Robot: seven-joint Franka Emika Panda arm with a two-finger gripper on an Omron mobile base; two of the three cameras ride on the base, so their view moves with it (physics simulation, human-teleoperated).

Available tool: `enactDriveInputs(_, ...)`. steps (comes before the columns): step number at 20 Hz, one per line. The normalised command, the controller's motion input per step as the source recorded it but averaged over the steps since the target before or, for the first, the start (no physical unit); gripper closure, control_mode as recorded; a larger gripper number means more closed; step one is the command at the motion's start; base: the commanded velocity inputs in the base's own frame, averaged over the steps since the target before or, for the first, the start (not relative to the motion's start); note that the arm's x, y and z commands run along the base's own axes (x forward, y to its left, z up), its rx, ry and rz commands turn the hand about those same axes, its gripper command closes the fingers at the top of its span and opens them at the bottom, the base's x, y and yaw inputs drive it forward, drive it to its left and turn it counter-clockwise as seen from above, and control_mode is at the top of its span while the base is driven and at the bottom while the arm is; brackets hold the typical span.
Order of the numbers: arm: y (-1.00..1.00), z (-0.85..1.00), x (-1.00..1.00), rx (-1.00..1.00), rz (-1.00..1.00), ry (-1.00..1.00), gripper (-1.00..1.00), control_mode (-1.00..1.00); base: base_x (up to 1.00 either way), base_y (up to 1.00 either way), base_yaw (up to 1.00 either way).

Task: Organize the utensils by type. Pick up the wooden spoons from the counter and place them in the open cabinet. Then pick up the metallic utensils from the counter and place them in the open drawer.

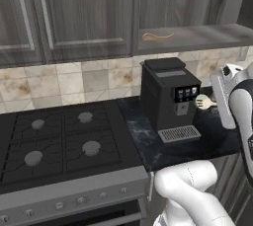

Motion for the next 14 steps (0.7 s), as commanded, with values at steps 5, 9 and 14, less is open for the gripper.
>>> enactDriveInputs(5, -0.32, 0.51, 0.30, -0.02, 0.00, -0.14, 1.00, -1.00, 0.00, 0.00, 0.00)
enactDriveInputs(9, -0.43, 0.48, 0.21, 0.00, 0.03, -0.26, 1.00, -1.00, 0.00, 0.00, 0.00)
enactDriveInputs(14, -0.40, 0.55, 0.12, -0.01, 0.01, -0.25, 1.00, -1.00, 0.00, 0.00, 0.00)
